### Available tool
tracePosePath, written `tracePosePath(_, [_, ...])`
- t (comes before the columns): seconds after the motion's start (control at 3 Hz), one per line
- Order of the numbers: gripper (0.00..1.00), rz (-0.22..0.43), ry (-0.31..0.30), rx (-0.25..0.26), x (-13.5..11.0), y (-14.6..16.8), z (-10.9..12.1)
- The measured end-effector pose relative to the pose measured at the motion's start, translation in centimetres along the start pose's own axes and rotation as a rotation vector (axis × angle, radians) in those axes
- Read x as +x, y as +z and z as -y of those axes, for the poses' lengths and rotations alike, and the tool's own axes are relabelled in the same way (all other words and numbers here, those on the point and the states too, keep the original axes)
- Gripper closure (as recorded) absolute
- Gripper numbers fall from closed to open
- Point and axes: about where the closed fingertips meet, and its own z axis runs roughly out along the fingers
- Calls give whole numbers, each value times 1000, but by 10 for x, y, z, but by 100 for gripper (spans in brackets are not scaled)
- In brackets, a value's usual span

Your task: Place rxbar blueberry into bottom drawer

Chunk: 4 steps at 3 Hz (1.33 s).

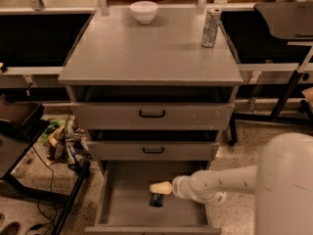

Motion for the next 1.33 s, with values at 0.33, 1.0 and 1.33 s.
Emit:
tracePosePath(0.33, [0, 118, 53, 24, -14, -83, -27])
tracePosePath(1.0, [0, 219, 73, 116, -8, -173, -65])
tracePosePath(1.33, [0, 219, 72, 116, -8, -174, -65])
